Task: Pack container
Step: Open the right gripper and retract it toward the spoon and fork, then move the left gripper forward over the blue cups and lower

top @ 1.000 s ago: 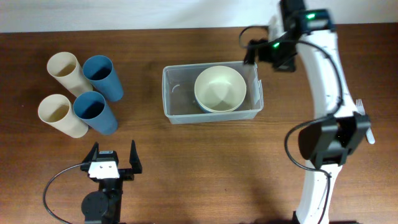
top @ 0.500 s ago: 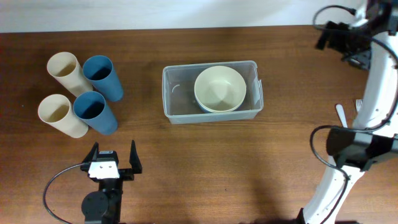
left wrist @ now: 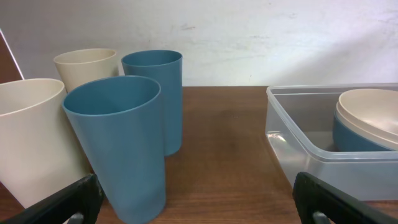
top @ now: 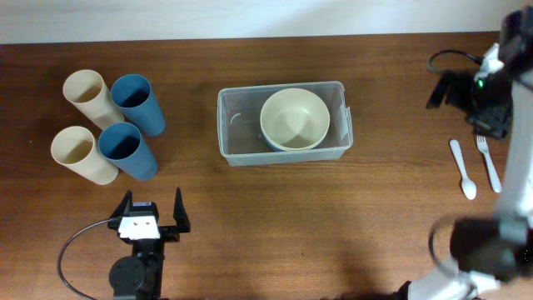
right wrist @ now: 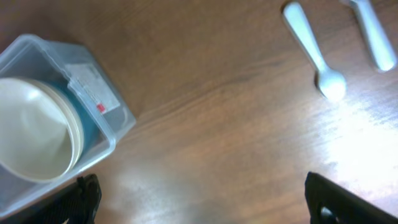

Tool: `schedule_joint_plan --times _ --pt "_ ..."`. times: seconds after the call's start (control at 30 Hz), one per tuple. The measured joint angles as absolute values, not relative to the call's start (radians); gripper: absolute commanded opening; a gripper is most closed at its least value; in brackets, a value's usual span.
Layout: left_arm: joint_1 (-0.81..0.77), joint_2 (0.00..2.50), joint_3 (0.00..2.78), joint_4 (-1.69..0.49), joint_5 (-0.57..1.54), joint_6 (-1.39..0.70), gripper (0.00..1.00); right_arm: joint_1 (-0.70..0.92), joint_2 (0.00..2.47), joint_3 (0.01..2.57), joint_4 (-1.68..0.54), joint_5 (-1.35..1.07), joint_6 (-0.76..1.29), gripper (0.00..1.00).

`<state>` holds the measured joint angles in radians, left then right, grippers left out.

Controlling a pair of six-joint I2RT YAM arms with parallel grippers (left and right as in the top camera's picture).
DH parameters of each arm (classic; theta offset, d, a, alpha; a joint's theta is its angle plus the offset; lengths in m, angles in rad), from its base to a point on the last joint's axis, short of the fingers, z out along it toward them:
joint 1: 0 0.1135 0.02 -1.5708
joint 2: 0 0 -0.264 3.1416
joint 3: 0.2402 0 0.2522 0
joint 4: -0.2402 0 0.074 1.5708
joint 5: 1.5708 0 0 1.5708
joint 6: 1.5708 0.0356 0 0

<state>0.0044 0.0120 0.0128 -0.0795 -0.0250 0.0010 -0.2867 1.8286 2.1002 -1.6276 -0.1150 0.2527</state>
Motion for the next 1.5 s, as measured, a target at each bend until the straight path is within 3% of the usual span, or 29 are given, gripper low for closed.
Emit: schedule_joint_plan --times 0.27,0.63,1.17,1.5 --pt "0.004 0.012 0.013 -0.080 -0.025 0.001 1.00 -0.361 1.483 1.642 -1.377 -0.054 0.268 0.99" --pt "0.004 0.012 0.013 -0.080 -0.025 0.001 1.00 -0.647 1.465 1.221 -1.129 -0.030 0.369 0.99" --pt "0.004 0.012 0.013 -0.079 -0.018 0.001 0.99 -0.692 1.465 1.185 -1.094 -0.050 0.392 0.99" --pt "0.004 0.021 0.033 -0.042 0.191 0.001 0.99 -0.692 1.465 1.185 -1.094 -0.050 0.393 0.99"
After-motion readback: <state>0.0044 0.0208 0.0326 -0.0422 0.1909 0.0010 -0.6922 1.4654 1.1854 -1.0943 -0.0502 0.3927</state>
